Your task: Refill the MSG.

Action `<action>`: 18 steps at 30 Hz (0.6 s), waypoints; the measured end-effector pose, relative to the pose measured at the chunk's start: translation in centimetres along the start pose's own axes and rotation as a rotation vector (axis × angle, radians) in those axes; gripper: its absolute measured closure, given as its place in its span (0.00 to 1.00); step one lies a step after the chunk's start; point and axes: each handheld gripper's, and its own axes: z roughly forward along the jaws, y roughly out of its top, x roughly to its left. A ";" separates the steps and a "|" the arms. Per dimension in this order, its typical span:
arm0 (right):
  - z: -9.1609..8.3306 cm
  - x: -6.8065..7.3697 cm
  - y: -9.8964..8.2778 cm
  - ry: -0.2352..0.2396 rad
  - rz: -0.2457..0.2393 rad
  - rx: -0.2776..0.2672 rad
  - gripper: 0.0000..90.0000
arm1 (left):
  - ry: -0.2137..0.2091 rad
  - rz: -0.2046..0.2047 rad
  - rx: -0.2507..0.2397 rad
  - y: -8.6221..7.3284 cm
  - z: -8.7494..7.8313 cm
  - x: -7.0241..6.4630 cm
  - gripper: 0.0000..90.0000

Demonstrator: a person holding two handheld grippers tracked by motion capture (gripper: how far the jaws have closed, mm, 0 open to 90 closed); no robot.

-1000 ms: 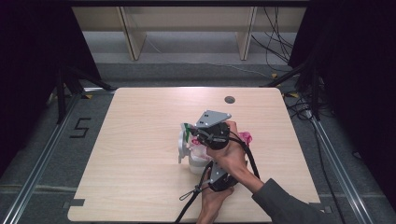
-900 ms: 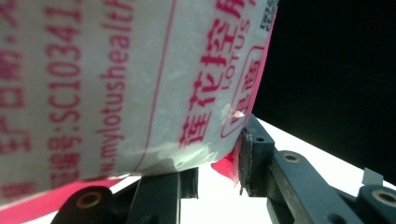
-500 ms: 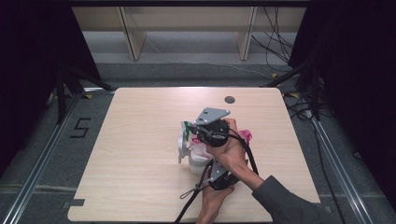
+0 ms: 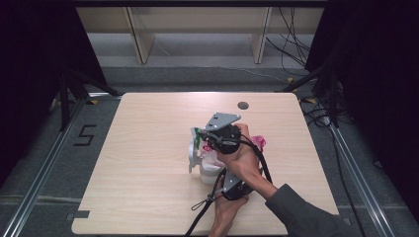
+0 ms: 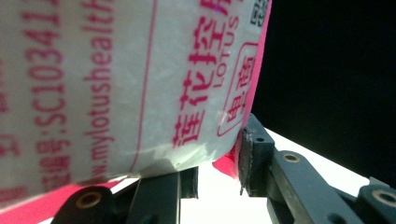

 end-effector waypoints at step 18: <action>0.3 0.1 0.1 0.001 0.007 0.001 1.00 | 0.007 0.004 0.001 0.1 -0.2 -0.1 0.79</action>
